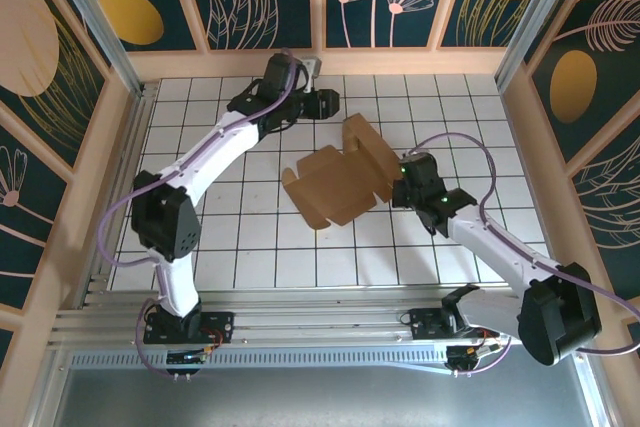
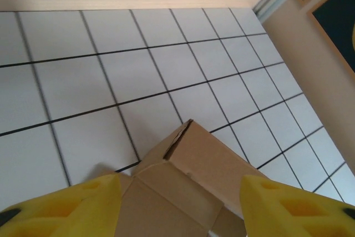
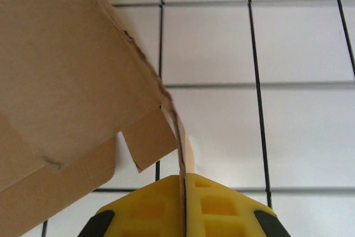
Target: Fold the paper box
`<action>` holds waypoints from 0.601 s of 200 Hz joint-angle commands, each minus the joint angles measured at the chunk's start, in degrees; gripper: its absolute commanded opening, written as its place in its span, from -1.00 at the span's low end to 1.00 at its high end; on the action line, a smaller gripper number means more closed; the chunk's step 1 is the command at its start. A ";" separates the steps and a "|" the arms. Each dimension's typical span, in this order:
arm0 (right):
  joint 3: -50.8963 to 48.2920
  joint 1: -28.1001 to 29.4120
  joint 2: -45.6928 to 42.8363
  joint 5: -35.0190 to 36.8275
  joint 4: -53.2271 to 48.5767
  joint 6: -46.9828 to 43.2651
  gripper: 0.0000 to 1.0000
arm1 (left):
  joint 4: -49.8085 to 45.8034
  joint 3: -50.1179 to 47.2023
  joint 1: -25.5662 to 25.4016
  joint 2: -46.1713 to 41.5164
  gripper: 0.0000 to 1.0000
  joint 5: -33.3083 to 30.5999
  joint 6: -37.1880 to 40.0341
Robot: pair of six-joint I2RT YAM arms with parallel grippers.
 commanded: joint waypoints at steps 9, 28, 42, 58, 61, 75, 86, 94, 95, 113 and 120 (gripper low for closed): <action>1.97 -1.16 3.75 -3.90 11.64 -24.10 -1.00 | 1.26 -6.03 1.89 -4.94 0.17 -2.48 -2.22; 5.14 -3.57 8.66 -11.77 14.07 -31.53 -1.00 | 0.94 -8.66 2.43 -7.10 0.17 -2.73 -2.39; 9.18 -6.39 12.48 -19.64 15.03 -34.55 -1.00 | 0.37 -10.06 2.78 -8.51 0.17 -2.88 -3.01; 13.72 -9.10 17.16 -27.18 15.56 -39.48 -1.00 | -0.30 -11.65 3.34 -10.43 0.18 -2.41 -3.91; 14.63 -9.38 18.13 -28.01 15.58 -40.64 -1.00 | -0.58 -11.81 3.52 -10.80 0.18 -2.38 -4.16; 19.59 -10.53 23.32 -31.81 14.21 -45.25 -1.00 | -2.14 -12.07 4.49 -11.31 0.19 -2.41 -5.00; 24.30 -11.83 27.57 -35.73 11.89 -47.56 -1.00 | -2.99 -12.15 5.34 -11.78 0.19 -2.33 -5.50; 28.13 -12.89 30.70 -38.16 10.55 -48.39 -1.00 | -3.22 -12.22 5.89 -12.33 0.20 -2.32 -5.61; 28.63 -13.03 31.09 -38.31 10.37 -48.46 -1.00 | -3.27 -12.22 5.97 -12.38 0.20 -2.32 -5.64; 37.61 -14.86 37.84 -42.06 7.02 -51.05 -1.00 | -4.40 -11.26 6.91 -12.95 0.22 -3.04 -5.60; 41.29 -14.86 40.79 -42.21 5.27 -52.49 -1.00 | -5.12 -10.37 7.16 -12.72 0.23 -3.39 -5.19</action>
